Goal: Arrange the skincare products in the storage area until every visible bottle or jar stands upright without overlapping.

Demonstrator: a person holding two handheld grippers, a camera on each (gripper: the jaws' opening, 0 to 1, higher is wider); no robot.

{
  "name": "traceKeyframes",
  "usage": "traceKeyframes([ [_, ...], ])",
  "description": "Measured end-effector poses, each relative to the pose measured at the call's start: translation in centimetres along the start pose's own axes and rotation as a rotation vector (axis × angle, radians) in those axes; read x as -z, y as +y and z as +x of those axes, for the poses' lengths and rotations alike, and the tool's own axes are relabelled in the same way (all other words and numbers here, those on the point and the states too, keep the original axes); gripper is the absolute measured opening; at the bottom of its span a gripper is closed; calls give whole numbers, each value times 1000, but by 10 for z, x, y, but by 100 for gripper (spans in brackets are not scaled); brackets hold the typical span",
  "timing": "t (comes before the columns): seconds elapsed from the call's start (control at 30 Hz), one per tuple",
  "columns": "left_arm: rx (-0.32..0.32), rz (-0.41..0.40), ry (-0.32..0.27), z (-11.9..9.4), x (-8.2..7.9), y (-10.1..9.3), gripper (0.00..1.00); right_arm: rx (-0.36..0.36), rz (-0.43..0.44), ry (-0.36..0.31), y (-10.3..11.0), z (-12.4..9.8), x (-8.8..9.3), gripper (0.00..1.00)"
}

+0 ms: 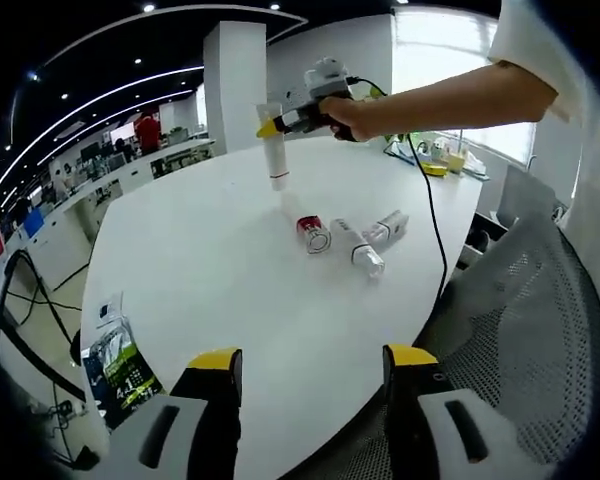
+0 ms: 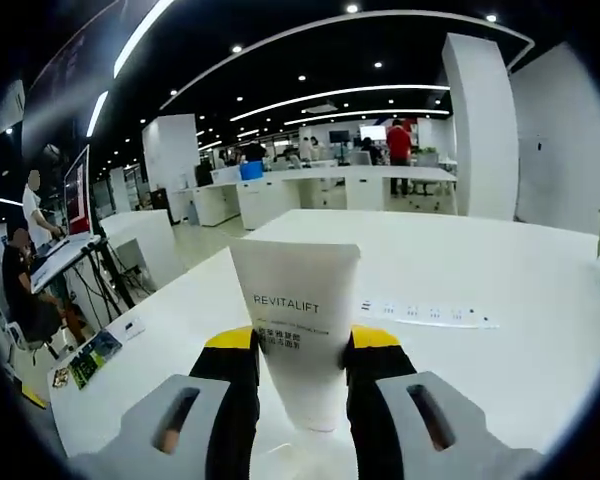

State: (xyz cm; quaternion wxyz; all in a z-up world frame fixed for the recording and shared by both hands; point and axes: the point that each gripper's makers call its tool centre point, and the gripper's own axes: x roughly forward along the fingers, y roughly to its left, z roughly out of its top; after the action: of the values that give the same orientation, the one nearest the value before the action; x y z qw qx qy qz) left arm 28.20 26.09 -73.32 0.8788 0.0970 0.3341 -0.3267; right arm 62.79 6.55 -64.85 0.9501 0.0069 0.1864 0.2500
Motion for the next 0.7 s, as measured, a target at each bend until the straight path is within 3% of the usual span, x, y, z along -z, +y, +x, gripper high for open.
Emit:
traceKeyframes([
  [0.7,45,21,26,4,4,-8,58,95,54,-9,-38,-15,31,31],
])
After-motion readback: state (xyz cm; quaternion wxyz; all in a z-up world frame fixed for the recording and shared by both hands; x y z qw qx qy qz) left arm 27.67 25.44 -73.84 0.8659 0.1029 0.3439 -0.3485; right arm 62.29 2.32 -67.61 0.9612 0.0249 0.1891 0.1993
